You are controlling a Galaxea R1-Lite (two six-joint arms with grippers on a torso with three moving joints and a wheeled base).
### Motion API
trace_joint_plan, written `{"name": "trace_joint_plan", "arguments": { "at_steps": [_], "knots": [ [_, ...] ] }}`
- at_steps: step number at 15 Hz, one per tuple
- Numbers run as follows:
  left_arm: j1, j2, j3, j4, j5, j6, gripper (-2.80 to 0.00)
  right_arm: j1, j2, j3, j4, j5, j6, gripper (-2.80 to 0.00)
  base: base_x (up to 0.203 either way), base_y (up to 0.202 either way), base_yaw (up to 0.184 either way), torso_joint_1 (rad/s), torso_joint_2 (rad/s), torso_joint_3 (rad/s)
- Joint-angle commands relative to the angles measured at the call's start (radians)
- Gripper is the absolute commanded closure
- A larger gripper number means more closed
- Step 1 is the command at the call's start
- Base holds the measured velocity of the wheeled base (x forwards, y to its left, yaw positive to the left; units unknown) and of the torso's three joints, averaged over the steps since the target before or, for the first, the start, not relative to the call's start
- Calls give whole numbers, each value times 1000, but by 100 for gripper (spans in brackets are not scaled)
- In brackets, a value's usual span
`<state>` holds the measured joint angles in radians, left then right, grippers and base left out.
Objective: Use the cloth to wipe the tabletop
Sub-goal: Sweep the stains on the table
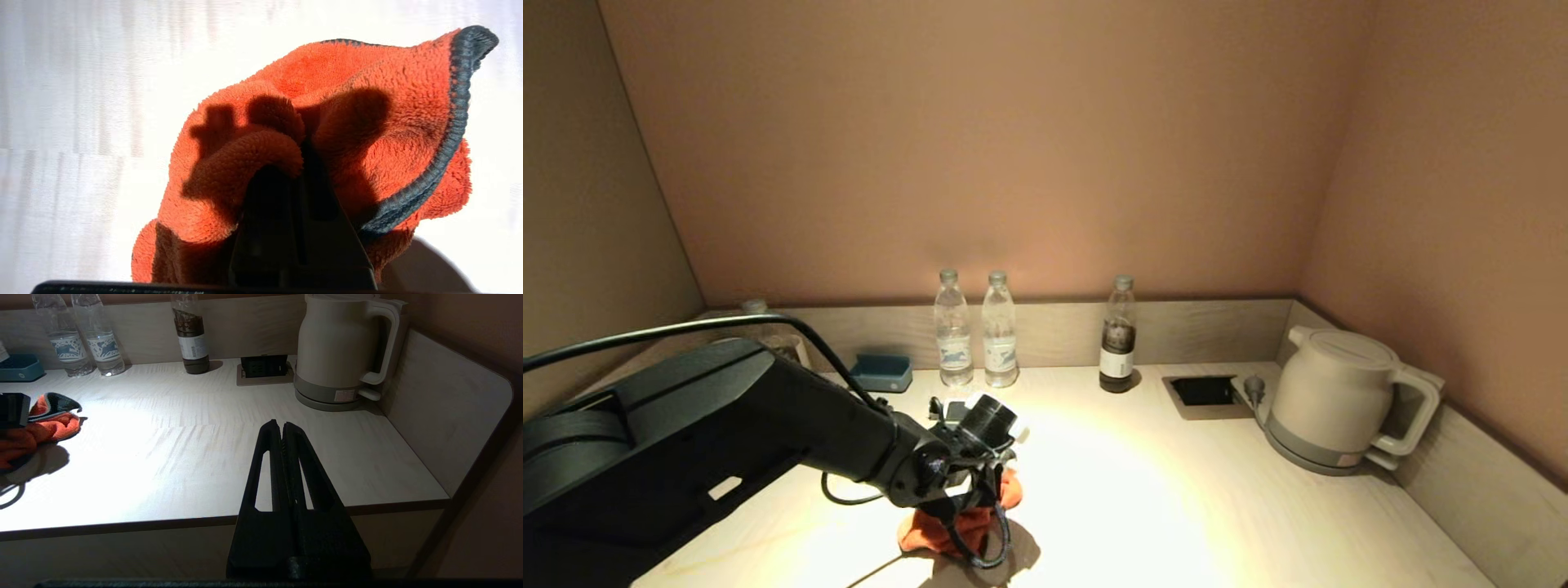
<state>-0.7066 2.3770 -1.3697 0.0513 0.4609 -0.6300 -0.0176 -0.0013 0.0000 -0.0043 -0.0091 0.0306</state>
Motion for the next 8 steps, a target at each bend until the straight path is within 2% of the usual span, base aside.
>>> {"name": "trace_joint_plan", "arguments": {
  "at_steps": [1,3,5,8],
  "knots": [
    [-99,-3,-27,0,-2,-4,0,-1,1,0,0,0,0,0,0,0,0,0,0,0],
    [-151,-7,-44,1,-3,-4,0,-1,1,0,0,0,0,0,0,0,0,0,0,0],
    [-157,-4,-49,3,-2,-2,0,-1,1,0,0,0,0,0,0,0,0,0,0,0],
    [-240,2,-89,20,-4,1,0,-1,1,0,0,0,0,0,0,0,0,0,0,0]
  ]
}}
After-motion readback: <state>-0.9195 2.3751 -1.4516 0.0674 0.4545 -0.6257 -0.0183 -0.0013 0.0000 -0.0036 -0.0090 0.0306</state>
